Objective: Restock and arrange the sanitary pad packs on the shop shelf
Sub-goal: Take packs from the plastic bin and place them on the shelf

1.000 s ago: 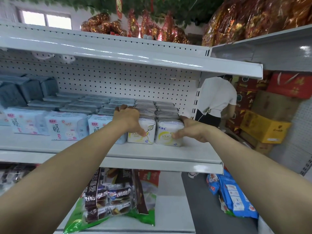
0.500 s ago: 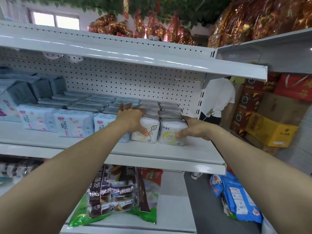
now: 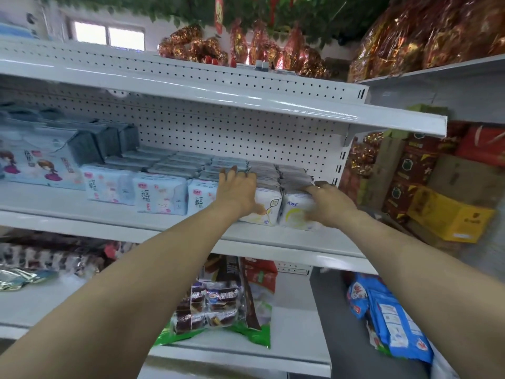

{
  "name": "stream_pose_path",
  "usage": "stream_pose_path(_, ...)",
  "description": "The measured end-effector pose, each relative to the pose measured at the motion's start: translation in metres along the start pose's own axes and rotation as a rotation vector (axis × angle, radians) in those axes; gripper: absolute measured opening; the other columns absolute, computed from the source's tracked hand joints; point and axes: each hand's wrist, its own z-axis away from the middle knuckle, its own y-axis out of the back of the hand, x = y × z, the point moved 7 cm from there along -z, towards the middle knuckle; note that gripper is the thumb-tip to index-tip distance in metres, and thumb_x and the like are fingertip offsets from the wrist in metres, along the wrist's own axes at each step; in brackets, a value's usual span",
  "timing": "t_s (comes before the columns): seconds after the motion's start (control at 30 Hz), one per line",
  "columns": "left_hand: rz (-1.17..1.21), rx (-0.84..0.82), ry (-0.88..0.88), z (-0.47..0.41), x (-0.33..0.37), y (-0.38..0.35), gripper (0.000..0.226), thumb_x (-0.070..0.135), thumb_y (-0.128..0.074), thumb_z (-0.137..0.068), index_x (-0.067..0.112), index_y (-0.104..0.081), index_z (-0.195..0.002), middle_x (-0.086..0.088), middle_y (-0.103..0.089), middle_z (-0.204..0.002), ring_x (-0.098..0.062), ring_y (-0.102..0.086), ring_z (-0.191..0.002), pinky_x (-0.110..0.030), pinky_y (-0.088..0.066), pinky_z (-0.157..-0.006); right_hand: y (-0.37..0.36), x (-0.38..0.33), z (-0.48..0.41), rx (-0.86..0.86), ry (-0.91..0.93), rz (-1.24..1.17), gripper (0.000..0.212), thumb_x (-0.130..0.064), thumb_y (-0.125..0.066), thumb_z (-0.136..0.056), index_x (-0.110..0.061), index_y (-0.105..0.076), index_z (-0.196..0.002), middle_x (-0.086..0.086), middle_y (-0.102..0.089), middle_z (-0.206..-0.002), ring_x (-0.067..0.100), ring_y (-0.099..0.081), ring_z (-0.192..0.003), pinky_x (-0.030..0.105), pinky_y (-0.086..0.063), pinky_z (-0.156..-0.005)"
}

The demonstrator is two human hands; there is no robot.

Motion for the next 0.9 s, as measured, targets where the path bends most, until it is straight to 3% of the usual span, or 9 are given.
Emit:
stream_pose_path(0.3, 0.168, 0.094, -0.048, 0.069, -0.101, 0.056, 0.09, 0.047, -0.08, -0.079, 0.019, -0.035, -0.151, -0.011, -0.037, -0.151, -0.032, -0.027, -0.14, -0.044, -0.033, -0.112, 0.04, -0.115, 0.052, 0.112, -0.031, -0.083, 0.084, -0.044, -0.076, -0.086, -0.019, -0.034, -0.154, 0.015, -0.043, -0.15, 0.035, -0.04, -0.137, 0.043, -0.043, -0.106)
stream_pose_path(0.53, 0.18, 0.086, -0.007, 0.146, -0.211, 0.082, 0.087, 0.035, -0.08, -0.082, 0.017, -0.032, -0.152, -0.014, -0.034, -0.151, -0.032, -0.023, -0.142, -0.048, -0.039, -0.106, 0.042, -0.255, 0.096, 0.1, 0.039, -0.103, 0.085, -0.043, -0.077, -0.086, -0.022, -0.032, -0.155, 0.011, -0.031, -0.16, 0.031, -0.029, -0.147, 0.042, -0.035, -0.112)
stream_pose_path(0.7, 0.171, 0.05, 0.025, 0.2, -0.281, 0.075, 0.075, 0.04, -0.076, -0.085, 0.017, -0.038, -0.146, -0.013, -0.038, -0.144, -0.033, -0.027, -0.137, -0.047, -0.043, -0.1, 0.021, -0.34, 0.124, 0.052, 0.077, -0.13, 0.084, -0.043, -0.077, -0.086, -0.025, -0.032, -0.154, 0.011, -0.037, -0.152, 0.03, -0.038, -0.139, 0.042, -0.042, -0.103)
stream_pose_path(0.9, 0.162, -0.033, 0.128, 0.252, -0.345, 0.04, 0.065, 0.052, -0.059, -0.094, 0.013, -0.042, -0.144, -0.014, -0.042, -0.142, -0.033, -0.032, -0.134, -0.046, -0.042, -0.104, -0.026, -0.403, 0.151, -0.04, 0.112, -0.215, 0.068, -0.049, -0.061, -0.096, -0.023, -0.034, -0.153, 0.011, -0.037, -0.152, 0.031, -0.045, -0.135, 0.041, -0.043, -0.104)
